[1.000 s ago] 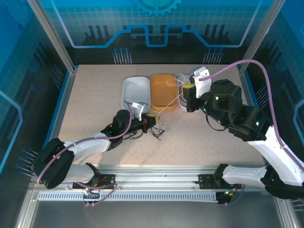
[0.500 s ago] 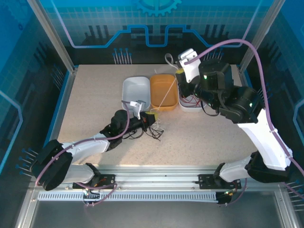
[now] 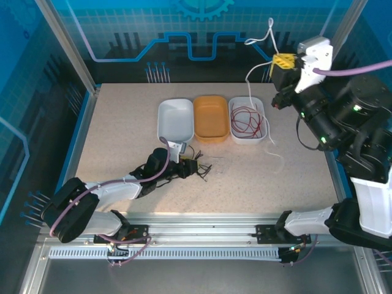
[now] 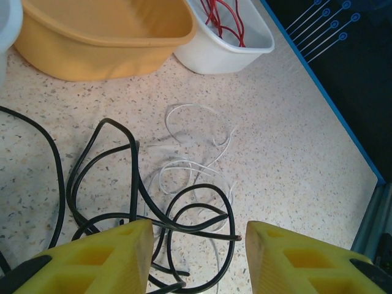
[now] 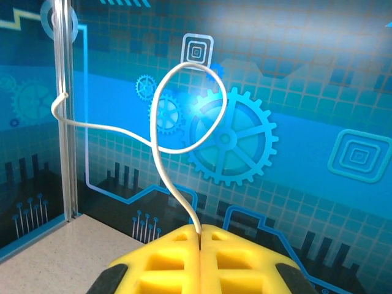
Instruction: Untangle the cables
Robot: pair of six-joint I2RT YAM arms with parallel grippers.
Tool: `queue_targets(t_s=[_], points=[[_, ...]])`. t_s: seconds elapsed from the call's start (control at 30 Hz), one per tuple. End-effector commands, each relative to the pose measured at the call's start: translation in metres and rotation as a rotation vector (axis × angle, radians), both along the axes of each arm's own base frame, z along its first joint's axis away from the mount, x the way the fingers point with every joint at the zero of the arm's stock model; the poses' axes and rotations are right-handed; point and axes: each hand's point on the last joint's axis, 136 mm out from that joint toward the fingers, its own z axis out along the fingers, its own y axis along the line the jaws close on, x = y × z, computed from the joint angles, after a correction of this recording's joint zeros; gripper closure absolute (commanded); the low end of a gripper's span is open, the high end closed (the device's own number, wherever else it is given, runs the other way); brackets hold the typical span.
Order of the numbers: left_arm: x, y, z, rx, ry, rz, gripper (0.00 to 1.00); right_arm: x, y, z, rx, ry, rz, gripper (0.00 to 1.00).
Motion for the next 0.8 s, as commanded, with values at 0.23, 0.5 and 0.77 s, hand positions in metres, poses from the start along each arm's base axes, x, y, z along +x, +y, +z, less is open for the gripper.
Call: queue_targets(t_s=[0.23,0.5,0.77], points=[[0.003,0.000,0.018,-0.040,-0.018,0.016,0.47,0.062,0.044,0.005,-0.117,-0.067,-0.124,1.00],[-0.004,0.014,0.037,-0.041,-0.062,0.052,0.08,0.136,0.077,-0.063,-0.114,0.141,-0.073,1.00],[-0.005,0.036,0.044,-0.016,-0.103,0.142,0.01,0.194,0.090,-0.126,-0.090,0.317,-0.032,1.00]])
